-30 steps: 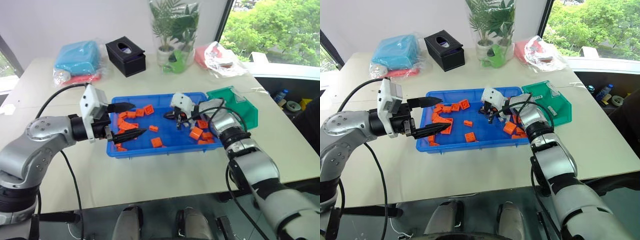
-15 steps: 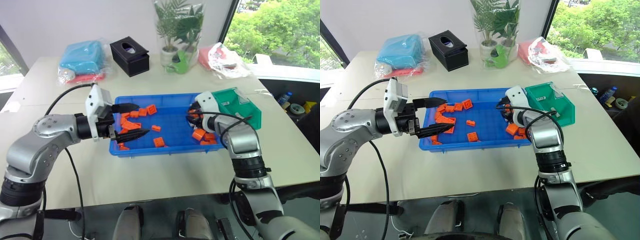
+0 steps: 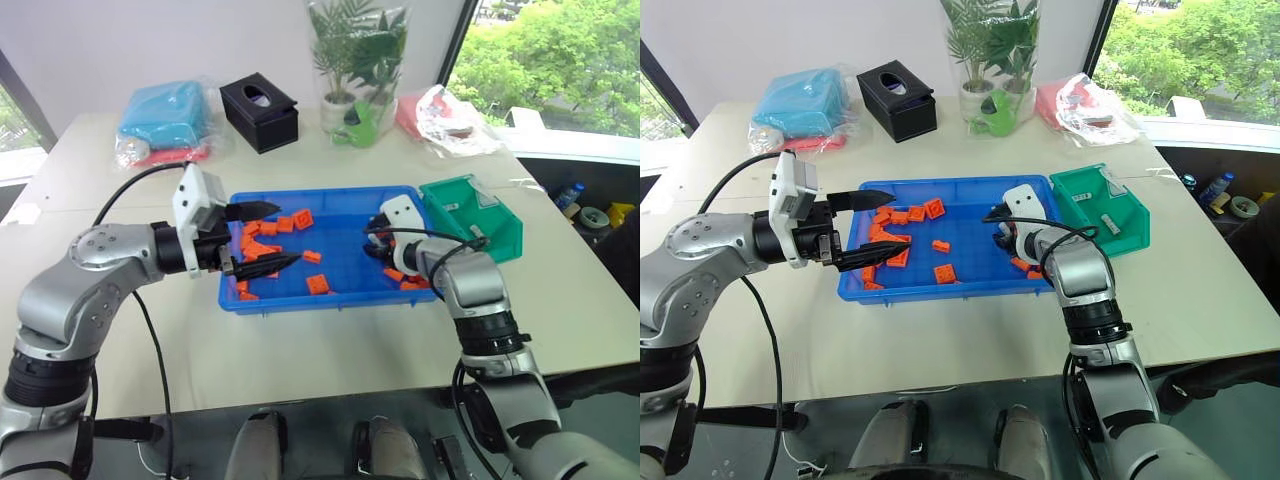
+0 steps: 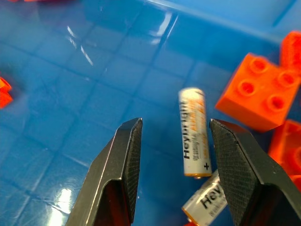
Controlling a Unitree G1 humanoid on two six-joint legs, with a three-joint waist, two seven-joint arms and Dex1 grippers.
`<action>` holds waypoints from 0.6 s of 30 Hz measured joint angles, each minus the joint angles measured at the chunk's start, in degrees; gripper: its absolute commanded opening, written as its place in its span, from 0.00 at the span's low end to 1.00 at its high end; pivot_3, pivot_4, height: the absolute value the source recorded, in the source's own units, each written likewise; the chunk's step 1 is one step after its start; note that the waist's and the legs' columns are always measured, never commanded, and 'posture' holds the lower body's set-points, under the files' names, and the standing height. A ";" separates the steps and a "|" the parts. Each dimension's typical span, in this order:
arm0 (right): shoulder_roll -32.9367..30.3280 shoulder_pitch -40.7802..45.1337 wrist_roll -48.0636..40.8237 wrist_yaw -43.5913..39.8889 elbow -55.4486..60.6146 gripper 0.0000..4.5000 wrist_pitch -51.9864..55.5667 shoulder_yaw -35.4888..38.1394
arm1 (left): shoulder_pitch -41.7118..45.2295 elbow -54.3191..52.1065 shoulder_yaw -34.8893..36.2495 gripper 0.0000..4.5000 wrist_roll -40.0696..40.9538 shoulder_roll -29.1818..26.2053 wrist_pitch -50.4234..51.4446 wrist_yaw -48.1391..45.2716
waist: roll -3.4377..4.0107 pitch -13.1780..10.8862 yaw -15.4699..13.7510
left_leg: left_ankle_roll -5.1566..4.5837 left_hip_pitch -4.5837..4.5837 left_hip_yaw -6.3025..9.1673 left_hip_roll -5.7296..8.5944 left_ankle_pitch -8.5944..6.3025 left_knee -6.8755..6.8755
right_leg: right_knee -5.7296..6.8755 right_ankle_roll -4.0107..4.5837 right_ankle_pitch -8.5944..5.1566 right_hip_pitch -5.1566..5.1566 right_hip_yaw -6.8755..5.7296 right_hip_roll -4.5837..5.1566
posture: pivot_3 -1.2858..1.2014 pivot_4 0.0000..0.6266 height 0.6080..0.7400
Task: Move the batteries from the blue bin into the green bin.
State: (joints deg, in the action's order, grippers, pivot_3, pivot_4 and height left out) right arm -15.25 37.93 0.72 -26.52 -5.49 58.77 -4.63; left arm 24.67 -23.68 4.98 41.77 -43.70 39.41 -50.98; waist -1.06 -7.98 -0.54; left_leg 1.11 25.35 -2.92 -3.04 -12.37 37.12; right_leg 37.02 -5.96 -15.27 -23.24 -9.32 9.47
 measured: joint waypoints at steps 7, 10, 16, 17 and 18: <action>0.22 0.95 -2.58 -0.90 -0.84 0.01 -0.64 -0.34 | -0.55 -0.84 0.30 1.00 0.02 -0.01 0.01 0.56 | -0.01 0.00 -0.07 | 0.00 0.01 0.01 0.00 0.00 0.01 | 0.00 0.00 0.00 0.00 0.00 0.00 | 0.52 0.24 0.37; -0.30 3.05 -5.70 -0.69 2.60 0.01 3.34 3.51 | -1.01 -1.15 0.35 1.00 0.04 -0.03 0.01 0.62 | 0.13 -0.09 -0.14 | 0.00 0.04 0.01 0.00 0.00 0.01 | 0.00 0.00 0.01 -0.02 0.00 0.00 | 0.52 0.24 0.37; -13.00 9.18 -6.63 2.69 5.34 0.01 4.61 15.44 | -1.88 -0.91 0.53 1.00 -0.03 -0.24 -0.10 -0.02 | 0.02 -0.02 -0.61 | -0.01 0.03 0.02 0.04 -0.03 -0.03 | -0.18 0.09 -0.06 0.06 -0.01 0.00 | 0.52 0.24 0.37; -13.56 9.01 -6.62 2.76 5.32 0.01 4.60 15.91 | -1.89 -0.80 0.53 1.00 -0.05 -0.24 -0.13 -0.09 | -0.01 0.00 -0.34 | -0.01 0.03 0.01 0.04 -0.03 -0.03 | -0.20 0.11 -0.07 0.06 -0.01 0.00 | 0.52 0.24 0.37; -14.42 8.56 -6.66 2.72 5.25 0.01 4.50 15.95 | -1.87 -0.65 0.51 1.00 -0.08 -0.22 -0.27 -0.19 | -0.05 0.02 -0.21 | -0.01 0.02 -0.01 0.03 -0.02 -0.04 | -0.21 0.10 -0.07 0.05 0.00 0.00 | 0.52 0.24 0.37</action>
State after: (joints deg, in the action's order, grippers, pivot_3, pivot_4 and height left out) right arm -29.66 46.50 -5.93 -23.80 -0.24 63.28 11.33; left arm 22.81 -24.33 5.49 41.69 -43.92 39.14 -51.18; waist -1.11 -7.96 -0.75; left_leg 1.10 25.38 -2.93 -3.00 -12.40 37.09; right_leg 36.81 -5.86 -15.33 -23.19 -9.32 9.47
